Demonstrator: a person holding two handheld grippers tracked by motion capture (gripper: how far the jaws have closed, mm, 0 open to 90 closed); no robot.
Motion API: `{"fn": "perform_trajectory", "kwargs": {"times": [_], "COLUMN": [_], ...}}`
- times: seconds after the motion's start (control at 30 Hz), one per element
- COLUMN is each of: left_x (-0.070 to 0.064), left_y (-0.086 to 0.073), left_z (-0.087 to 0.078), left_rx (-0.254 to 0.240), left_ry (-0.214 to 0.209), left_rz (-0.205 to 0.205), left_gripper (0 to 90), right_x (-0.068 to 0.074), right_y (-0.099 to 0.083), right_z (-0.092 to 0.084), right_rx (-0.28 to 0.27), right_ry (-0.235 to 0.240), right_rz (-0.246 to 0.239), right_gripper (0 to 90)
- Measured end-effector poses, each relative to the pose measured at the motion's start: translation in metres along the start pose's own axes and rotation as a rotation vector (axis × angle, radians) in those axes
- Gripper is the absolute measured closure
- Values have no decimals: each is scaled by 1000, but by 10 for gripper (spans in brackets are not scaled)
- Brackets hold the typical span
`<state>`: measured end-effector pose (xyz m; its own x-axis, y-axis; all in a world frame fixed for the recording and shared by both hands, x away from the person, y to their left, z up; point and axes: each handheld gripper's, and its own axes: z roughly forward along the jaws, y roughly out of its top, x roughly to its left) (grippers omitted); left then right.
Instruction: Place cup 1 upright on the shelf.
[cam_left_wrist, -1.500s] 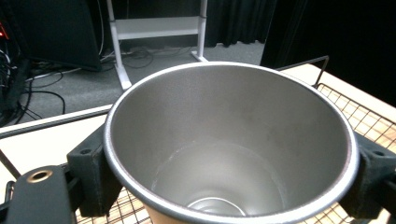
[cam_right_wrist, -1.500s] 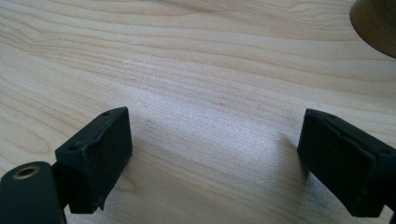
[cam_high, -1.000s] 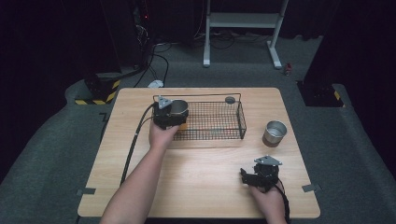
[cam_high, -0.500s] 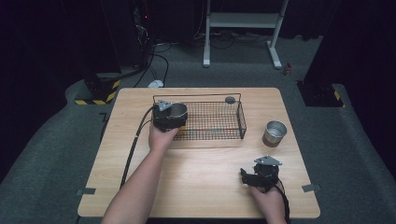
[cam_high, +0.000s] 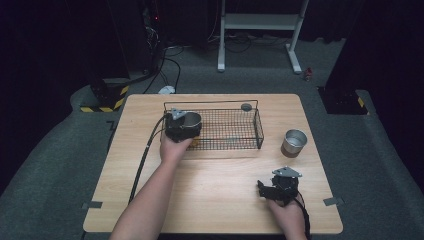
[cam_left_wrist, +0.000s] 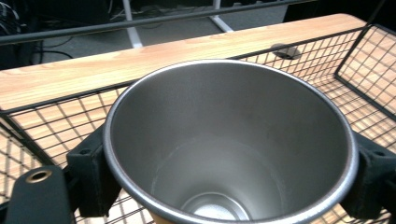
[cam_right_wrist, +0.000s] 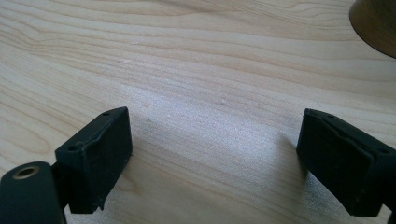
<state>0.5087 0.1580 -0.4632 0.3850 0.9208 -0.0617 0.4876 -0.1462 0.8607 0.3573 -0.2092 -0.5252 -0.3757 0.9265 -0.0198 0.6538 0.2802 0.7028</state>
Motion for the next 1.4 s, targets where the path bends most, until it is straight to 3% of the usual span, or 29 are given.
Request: {"fn": "perform_trajectory", "kwargs": {"times": [0.57, 1.13, 1.3, 1.4], "left_x": [-2, -2, -2, -2], "left_y": [-5, -11, -10, -9], "left_z": [1, 0, 0, 0], "left_rx": [8, 24, 39, 59], "left_ry": [4, 9, 22, 36], "left_rz": [38, 51, 63, 68], "left_gripper": [129, 133, 114, 58], "right_x": [0, 0, 0, 0], "right_y": [0, 0, 0, 0], "right_z": [0, 0, 0, 0], "right_rx": [1, 1, 1, 0], "right_ry": [0, -1, -1, 0], "right_rz": [3, 3, 3, 1], "right_gripper": [101, 101, 101, 101]}}
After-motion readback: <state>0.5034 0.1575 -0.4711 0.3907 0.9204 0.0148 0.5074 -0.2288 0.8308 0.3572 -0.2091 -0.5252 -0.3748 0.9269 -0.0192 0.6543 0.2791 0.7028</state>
